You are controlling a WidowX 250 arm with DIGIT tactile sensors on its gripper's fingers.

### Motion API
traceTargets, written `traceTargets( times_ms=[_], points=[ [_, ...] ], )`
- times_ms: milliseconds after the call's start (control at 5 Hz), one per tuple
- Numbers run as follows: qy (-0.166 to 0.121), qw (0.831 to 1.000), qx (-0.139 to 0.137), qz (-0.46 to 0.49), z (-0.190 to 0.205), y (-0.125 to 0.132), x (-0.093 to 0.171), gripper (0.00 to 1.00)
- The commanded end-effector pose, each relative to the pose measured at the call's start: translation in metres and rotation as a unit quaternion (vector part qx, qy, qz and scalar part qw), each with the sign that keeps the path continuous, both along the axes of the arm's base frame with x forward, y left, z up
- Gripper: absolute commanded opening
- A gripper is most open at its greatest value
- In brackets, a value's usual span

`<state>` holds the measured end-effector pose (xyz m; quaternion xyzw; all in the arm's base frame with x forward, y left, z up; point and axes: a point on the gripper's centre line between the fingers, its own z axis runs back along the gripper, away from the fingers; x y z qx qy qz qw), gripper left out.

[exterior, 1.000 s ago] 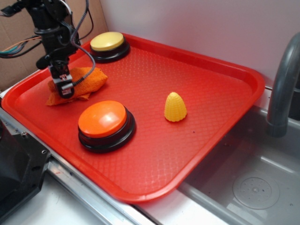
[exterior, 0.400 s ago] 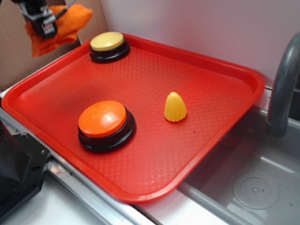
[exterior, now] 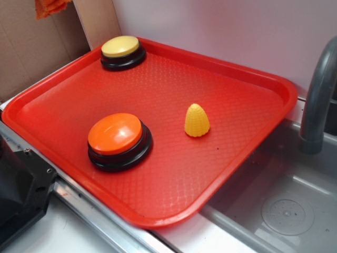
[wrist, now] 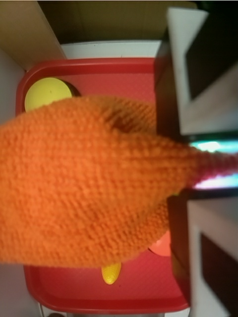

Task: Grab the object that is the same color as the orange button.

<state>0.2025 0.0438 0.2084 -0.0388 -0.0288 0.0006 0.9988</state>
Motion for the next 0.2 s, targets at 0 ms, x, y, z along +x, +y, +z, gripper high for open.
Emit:
traceTargets(
  times_ms=[0],
  points=[
    [-0.027, 0.999, 0.010, 0.023, 0.0050, 0.0054, 0.0017, 0.00]
  ],
)
